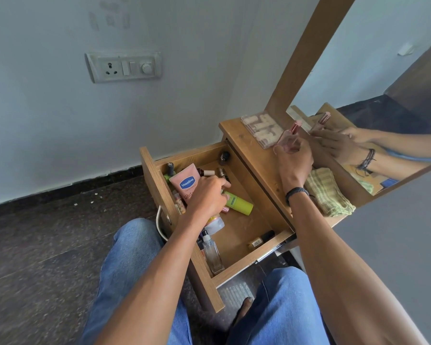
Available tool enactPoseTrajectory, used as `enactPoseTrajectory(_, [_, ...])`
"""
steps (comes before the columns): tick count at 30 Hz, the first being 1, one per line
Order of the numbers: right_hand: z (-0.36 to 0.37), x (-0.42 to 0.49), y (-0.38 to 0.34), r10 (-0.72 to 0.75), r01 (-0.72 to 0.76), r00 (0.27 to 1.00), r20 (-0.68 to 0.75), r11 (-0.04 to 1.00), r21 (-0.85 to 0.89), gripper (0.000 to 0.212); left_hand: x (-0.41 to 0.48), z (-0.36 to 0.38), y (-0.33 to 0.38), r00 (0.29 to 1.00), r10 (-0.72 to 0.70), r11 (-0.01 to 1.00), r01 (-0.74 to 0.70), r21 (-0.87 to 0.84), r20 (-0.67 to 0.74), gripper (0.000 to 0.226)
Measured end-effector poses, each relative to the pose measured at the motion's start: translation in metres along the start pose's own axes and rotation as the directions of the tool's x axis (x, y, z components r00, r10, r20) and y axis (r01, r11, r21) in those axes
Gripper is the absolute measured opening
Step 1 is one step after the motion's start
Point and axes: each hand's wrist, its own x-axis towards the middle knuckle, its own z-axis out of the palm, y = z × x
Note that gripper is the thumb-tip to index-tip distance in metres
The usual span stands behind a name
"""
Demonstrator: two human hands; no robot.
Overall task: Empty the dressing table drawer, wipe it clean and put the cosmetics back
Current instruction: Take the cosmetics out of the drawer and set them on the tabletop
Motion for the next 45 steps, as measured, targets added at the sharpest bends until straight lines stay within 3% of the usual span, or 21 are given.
enactPoseTrajectory(5, [0.001,-0.011,-0.008,-0.125,0.125,0.985,0.120,0.992,0.008,0.040,0.000,-0.001,0.001,1.000,0.004,1.000,-0.004,0.005,0.000,0.037])
enactPoseTrajectory(12, [0.011,-0.023,-0.022,-0.288,0.298,0.898,0.332,0.954,0.024,0.032,0.001,-0.001,0.000,1.000,-0.003,1.000,0.003,0.018,-0.002,0.038])
enactPoseTrajectory(17, [0.018,-0.026,-0.023,-0.307,0.309,0.895,0.323,0.950,0.045,0.031,0.003,0.001,-0.001,1.000,-0.004,0.999,0.004,0.035,-0.003,0.038])
enactPoseTrajectory(24, [0.020,-0.019,-0.020,-0.261,0.277,0.903,0.343,0.961,0.001,0.046,0.005,0.005,-0.002,1.000,0.017,0.999,-0.017,0.045,0.009,0.037])
enactPoseTrajectory(33, [0.019,-0.021,-0.022,-0.236,0.267,0.934,0.269,0.960,-0.084,0.033,0.006,0.006,-0.003,1.000,0.017,0.999,-0.017,0.030,0.010,0.037])
enactPoseTrajectory(39, [0.019,-0.024,-0.021,-0.227,0.260,0.948,0.224,0.956,-0.134,0.044,0.004,0.004,-0.002,1.000,0.015,1.000,-0.015,0.016,0.003,0.037])
enactPoseTrajectory(45, [0.018,-0.025,-0.023,-0.286,0.325,0.916,0.282,0.940,-0.103,0.033,0.002,0.002,0.002,1.000,-0.001,1.000,0.001,0.011,0.002,0.037])
